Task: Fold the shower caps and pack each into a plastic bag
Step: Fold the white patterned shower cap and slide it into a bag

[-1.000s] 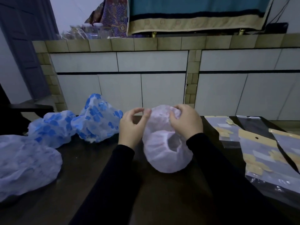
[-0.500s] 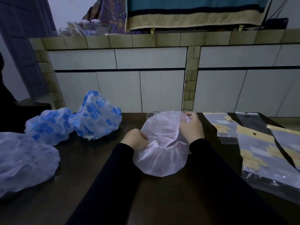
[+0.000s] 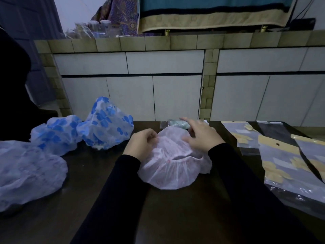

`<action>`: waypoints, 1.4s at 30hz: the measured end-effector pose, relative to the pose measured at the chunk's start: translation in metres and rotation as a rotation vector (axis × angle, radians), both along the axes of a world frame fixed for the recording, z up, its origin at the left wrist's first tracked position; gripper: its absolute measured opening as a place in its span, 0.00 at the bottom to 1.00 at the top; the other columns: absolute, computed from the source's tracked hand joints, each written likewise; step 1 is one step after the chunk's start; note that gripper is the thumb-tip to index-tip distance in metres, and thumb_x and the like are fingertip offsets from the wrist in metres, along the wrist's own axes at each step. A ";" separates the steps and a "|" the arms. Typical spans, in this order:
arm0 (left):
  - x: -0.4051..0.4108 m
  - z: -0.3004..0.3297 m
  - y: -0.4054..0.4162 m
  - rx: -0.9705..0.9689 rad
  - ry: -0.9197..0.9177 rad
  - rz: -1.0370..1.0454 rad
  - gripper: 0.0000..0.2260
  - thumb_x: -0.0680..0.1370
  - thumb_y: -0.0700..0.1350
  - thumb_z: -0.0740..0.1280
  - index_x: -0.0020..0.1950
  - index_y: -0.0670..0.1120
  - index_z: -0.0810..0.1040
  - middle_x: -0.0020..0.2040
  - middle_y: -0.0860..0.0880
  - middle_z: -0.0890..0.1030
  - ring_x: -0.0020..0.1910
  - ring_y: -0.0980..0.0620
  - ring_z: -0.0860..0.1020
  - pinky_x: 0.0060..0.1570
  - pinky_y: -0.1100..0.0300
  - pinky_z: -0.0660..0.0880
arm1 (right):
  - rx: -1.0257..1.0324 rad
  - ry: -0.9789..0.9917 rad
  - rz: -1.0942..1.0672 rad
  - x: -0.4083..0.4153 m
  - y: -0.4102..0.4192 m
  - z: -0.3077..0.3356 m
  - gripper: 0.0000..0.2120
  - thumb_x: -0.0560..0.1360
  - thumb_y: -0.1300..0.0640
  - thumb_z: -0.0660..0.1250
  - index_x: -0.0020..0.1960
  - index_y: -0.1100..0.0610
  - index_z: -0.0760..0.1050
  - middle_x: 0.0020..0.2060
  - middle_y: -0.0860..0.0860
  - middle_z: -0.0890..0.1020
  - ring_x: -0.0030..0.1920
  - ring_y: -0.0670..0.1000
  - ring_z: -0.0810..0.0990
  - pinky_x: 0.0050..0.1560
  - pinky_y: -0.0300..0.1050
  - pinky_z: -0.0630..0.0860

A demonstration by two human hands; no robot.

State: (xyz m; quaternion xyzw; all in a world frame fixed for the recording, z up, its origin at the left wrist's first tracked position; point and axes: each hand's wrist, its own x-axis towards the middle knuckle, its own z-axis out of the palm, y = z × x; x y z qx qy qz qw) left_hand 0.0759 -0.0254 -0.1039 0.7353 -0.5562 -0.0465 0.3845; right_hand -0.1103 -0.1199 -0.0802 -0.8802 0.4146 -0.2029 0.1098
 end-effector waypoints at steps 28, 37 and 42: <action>0.027 0.002 0.013 0.037 0.349 0.122 0.02 0.75 0.40 0.71 0.47 0.46 0.81 0.38 0.54 0.81 0.39 0.57 0.77 0.39 0.68 0.70 | 0.180 -0.585 -0.189 -0.012 -0.010 -0.020 0.12 0.74 0.44 0.69 0.49 0.52 0.78 0.35 0.49 0.77 0.34 0.46 0.75 0.36 0.39 0.69; 0.022 -0.005 -0.003 0.059 0.065 0.237 0.22 0.74 0.39 0.66 0.68 0.48 0.73 0.63 0.47 0.77 0.61 0.47 0.75 0.64 0.50 0.71 | 0.423 -0.333 -0.117 -0.009 -0.014 -0.016 0.08 0.74 0.56 0.68 0.36 0.57 0.77 0.34 0.51 0.79 0.35 0.48 0.75 0.33 0.40 0.68; -0.022 0.012 -0.006 -0.207 -0.247 -0.013 0.19 0.75 0.56 0.62 0.65 0.57 0.74 0.66 0.56 0.74 0.67 0.53 0.68 0.66 0.47 0.58 | 0.231 -0.307 0.232 0.001 0.003 -0.015 0.07 0.77 0.53 0.68 0.40 0.45 0.76 0.34 0.41 0.78 0.38 0.43 0.76 0.40 0.39 0.70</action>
